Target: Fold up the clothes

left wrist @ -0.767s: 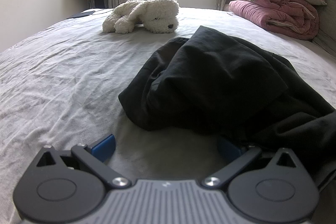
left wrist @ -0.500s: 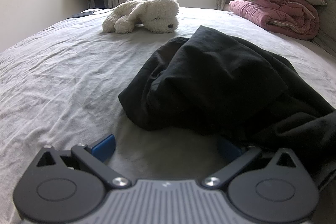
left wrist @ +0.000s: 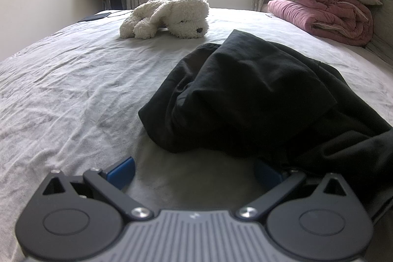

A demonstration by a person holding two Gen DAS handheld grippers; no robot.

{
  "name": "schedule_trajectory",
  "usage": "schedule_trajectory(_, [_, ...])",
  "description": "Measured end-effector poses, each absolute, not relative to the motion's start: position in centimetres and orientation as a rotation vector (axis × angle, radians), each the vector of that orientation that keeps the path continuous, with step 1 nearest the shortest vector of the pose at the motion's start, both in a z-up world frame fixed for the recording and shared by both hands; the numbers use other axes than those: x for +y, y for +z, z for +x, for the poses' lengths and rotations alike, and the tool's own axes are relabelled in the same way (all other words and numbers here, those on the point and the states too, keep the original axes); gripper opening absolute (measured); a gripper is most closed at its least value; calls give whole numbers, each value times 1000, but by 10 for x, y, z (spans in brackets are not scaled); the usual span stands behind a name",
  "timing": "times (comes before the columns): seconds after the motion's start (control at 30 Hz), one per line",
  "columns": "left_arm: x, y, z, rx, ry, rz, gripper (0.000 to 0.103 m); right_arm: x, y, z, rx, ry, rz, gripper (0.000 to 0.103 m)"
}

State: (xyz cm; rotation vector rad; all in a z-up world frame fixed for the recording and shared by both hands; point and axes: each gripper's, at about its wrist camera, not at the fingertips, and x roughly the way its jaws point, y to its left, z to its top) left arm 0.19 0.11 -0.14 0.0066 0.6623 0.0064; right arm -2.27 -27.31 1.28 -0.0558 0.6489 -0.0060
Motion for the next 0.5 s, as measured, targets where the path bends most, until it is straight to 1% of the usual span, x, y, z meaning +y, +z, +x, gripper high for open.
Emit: schedule_trajectory(0.5, [1, -1, 1, 663, 9, 10, 103, -274, 12, -21, 648, -10, -32, 103])
